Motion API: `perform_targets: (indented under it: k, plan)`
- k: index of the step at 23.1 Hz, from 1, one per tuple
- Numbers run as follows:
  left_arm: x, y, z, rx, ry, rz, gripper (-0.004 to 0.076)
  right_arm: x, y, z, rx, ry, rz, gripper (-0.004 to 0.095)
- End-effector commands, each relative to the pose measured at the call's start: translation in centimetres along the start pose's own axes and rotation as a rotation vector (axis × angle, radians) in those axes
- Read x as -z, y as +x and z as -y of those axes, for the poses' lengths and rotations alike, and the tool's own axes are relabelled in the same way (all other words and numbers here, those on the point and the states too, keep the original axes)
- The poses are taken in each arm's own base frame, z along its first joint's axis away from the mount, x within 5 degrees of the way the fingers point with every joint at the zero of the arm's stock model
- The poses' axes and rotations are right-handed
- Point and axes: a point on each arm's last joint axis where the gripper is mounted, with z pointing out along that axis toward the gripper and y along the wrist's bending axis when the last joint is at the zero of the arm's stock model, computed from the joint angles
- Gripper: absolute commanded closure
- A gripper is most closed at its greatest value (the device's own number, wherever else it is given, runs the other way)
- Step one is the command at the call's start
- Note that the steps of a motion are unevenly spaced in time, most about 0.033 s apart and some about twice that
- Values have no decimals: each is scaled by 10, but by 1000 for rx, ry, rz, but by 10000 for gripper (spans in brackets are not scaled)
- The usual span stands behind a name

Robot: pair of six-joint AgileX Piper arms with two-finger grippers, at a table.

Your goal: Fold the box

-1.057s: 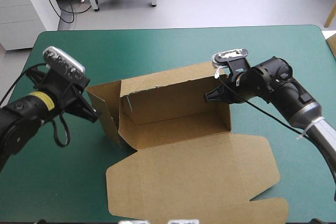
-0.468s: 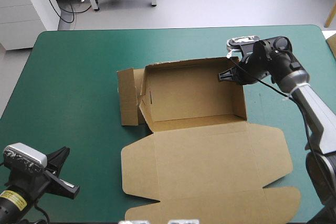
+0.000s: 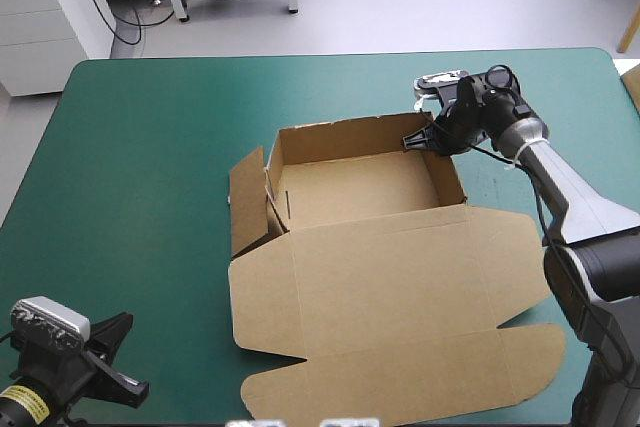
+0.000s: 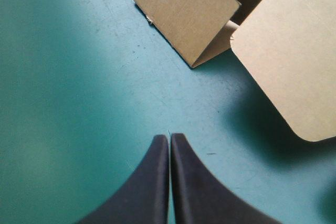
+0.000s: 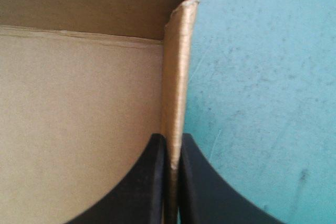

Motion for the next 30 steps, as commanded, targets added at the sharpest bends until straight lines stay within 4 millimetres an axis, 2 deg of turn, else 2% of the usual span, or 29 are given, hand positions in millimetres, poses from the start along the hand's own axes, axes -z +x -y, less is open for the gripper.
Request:
perform_targets:
  k: [1, 3, 5, 7, 8, 9, 10, 13, 14, 17, 20, 24, 27, 30]
  plan:
    - [0, -8, 0, 16, 5, 58, 731, -5, 12, -2, 34, -15, -154, 921]
    - [-4, -5, 0, 12, 1, 48, 731, 1, 7, -2, 44, -15, -134, 902]
    - [-5, -5, 1, 11, 1, 53, 731, 11, -2, -2, 38, -24, -89, 843]
    - [-5, -6, 1, 11, 2, 72, 731, 31, -14, -3, 32, -34, -11, 713]
    - [-5, -7, 1, 11, 2, 76, 731, 47, -20, -4, 26, -48, 43, 604]
    - [-5, -7, 1, 11, 2, 76, 731, 54, -21, -4, 25, -51, 62, 560]
    - [-5, -6, 1, 11, 2, 73, 731, 69, -20, -4, 25, -49, 94, 465]
    - [-5, -6, 1, 11, 2, 73, 731, 104, -16, -4, 27, -44, 168, 423]
    - [-5, -6, 1, 11, 2, 73, 731, 123, -12, -4, 29, -40, 210, 424]
    - [-5, -6, 1, 11, 2, 71, 731, 164, -1, -4, 37, -31, 300, 422]
    - [-5, -6, 1, 11, 2, 68, 731, 191, 8, -4, 38, -26, 360, 422]
    - [-6, -6, 1, 11, 2, 65, 731, 191, 9, -3, 39, -20, 359, 422]
    - [-7, -4, 1, 7, 3, 60, 731, 174, 11, -2, 41, -13, 303, 422]
    - [-7, -4, 1, 9, 5, 59, 731, 147, 13, -1, 46, 5, 220, 423]
